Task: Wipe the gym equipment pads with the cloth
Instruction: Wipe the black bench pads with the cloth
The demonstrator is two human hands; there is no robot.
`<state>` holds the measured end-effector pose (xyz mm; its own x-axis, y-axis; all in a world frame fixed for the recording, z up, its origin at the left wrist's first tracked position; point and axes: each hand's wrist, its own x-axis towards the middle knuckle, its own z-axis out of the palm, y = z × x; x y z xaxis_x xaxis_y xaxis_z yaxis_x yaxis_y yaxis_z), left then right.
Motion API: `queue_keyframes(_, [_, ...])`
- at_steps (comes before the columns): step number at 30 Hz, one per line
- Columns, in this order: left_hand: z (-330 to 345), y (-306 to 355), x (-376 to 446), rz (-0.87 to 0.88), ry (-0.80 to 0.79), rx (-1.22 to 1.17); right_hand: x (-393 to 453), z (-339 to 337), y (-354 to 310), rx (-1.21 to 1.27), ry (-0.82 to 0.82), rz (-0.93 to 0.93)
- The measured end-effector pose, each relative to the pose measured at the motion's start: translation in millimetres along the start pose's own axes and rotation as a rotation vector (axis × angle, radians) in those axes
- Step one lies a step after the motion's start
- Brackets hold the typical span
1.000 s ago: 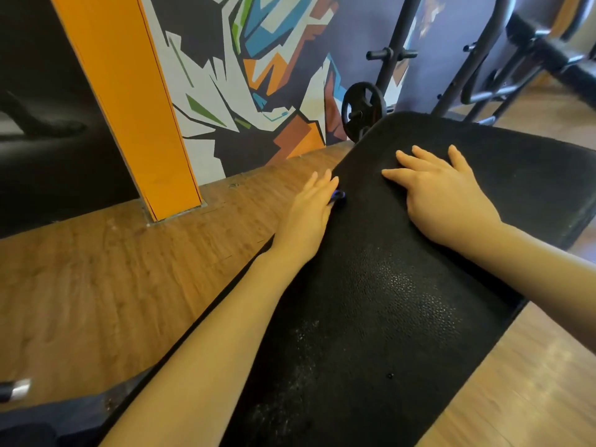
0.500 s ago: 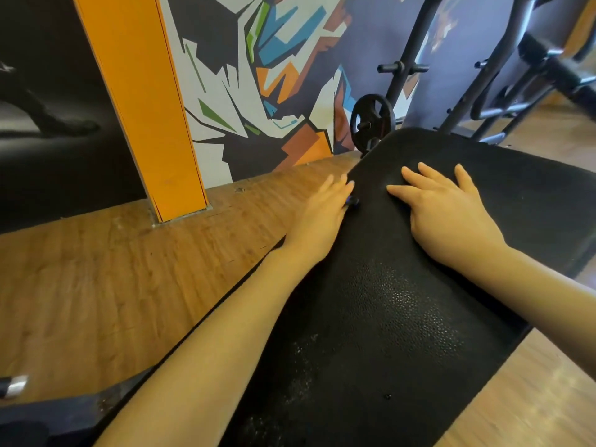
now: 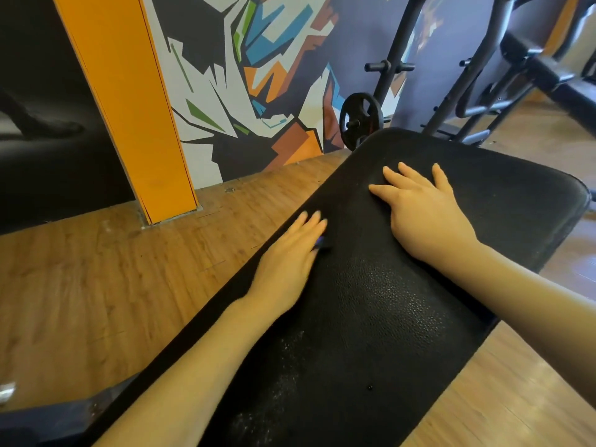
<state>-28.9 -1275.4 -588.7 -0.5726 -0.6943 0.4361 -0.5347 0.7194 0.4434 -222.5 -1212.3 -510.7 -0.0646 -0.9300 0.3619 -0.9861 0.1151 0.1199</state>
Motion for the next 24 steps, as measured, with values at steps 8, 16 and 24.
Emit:
queue_keyframes(8, [-3, 43, -43, 0.138, -0.059, 0.044, -2, -1, 2, 0.093, 0.061, 0.022])
queue_keyframes(16, [20, 73, 17, 0.131, 0.045, 0.035, 1, 0, 5, 0.157, 0.105, 0.033])
queue_keyframes(24, [7, 29, -87, 0.233, 0.005, 0.026, -2, -1, 4, 0.218, 0.13, 0.042])
